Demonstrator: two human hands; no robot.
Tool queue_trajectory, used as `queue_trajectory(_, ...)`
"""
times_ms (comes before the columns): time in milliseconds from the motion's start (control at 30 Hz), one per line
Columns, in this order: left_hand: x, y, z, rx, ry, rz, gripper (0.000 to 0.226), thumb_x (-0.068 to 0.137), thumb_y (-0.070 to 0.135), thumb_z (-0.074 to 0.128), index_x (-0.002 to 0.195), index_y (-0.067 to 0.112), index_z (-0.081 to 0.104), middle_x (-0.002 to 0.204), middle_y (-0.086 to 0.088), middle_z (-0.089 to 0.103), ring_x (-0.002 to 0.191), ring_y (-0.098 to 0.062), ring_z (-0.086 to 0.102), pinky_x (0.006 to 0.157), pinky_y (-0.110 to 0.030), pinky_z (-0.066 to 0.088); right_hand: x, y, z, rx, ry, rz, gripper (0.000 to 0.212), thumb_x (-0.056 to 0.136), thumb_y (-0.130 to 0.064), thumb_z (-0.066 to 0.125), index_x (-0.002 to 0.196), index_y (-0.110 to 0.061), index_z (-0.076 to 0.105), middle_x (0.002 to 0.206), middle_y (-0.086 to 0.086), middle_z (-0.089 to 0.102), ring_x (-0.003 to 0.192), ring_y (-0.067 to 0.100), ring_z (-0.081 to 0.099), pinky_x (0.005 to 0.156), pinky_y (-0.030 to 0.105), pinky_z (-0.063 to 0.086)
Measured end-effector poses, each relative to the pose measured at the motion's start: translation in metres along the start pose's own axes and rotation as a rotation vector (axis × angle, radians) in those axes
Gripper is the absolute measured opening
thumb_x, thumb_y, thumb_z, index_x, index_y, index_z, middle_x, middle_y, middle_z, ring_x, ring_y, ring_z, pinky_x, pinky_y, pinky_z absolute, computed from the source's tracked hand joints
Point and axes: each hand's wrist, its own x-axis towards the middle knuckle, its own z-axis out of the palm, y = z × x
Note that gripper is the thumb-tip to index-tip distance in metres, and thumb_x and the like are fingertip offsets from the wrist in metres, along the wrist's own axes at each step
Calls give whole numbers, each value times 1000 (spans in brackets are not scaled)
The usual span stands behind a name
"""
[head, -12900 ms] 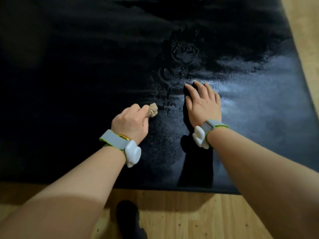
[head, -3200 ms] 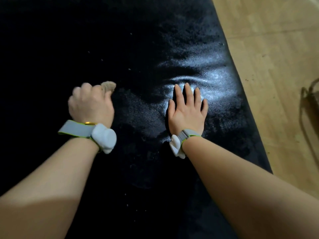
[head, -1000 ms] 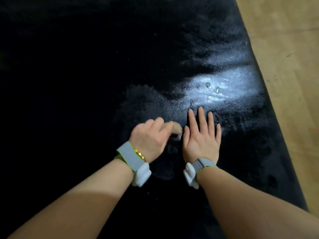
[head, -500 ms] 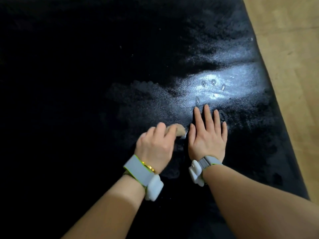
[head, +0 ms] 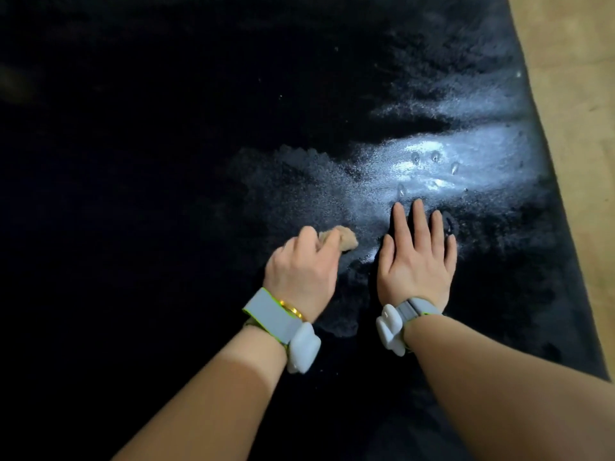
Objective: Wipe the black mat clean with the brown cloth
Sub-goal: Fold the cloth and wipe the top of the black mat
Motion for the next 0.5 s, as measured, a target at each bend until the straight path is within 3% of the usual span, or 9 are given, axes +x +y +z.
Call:
queue_trajectory(67, 0, -4, -3, 4, 27, 55, 22, 86, 28, 55, 99, 20, 70, 70, -6, 48, 51, -25, 49, 38, -31, 40, 0, 0, -1, 15, -11, 3, 54, 96, -46, 18, 149, -39, 19, 160, -10, 11, 148, 17, 5, 118, 41, 1)
queue_trajectory(167, 19, -33, -10, 195, 11, 59, 12, 85, 26, 62, 95, 26, 69, 71, -5, 47, 52, -25, 49, 38, -30, 34, 1, 0, -2, 15, -17, 1, 54, 96, -46, 17, 150, -40, 17, 160, -10, 9, 148, 17, 4, 119, 41, 0)
queue_trajectory(233, 37, -64, -19, 227, 29, -173, 14, 88, 27, 59, 98, 28, 68, 79, -10, 50, 56, -31, 52, 43, -32, 37, 1, 0, -1, 12, -14, -1, 54, 96, -46, 18, 150, -39, 18, 160, -10, 10, 148, 17, 4, 119, 42, 1)
queue_trajectory(300, 52, -92, -29, 175, 74, -482, 22, 92, 30, 53, 106, 21, 66, 94, -17, 50, 69, -39, 55, 54, -41, 42, 1, 0, 0, 13, -4, -3, 53, 97, -45, 19, 149, -39, 19, 160, -10, 12, 148, 17, 6, 118, 42, 2)
queue_trajectory(333, 56, -100, -30, 160, 88, -551, 25, 92, 32, 52, 108, 17, 64, 98, -18, 49, 74, -39, 54, 58, -42, 41, 2, 0, 0, 13, 1, -5, 53, 97, -45, 20, 149, -38, 20, 160, -9, 13, 148, 18, 7, 118, 42, 3)
queue_trajectory(400, 57, -98, -23, 139, 116, -548, 27, 92, 34, 51, 106, 15, 64, 95, -17, 48, 72, -38, 53, 58, -41, 41, 3, 2, -1, 11, 11, -6, 53, 97, -44, 21, 149, -37, 22, 159, -8, 14, 147, 19, 9, 118, 43, 4)
queue_trajectory(500, 45, -54, -11, 37, 88, -283, 24, 87, 35, 49, 100, 25, 67, 78, -12, 49, 54, -32, 50, 44, -35, 42, 4, 3, 0, 2, 42, -11, 53, 97, -43, 26, 149, -35, 27, 158, -7, 19, 147, 20, 14, 118, 44, 8)
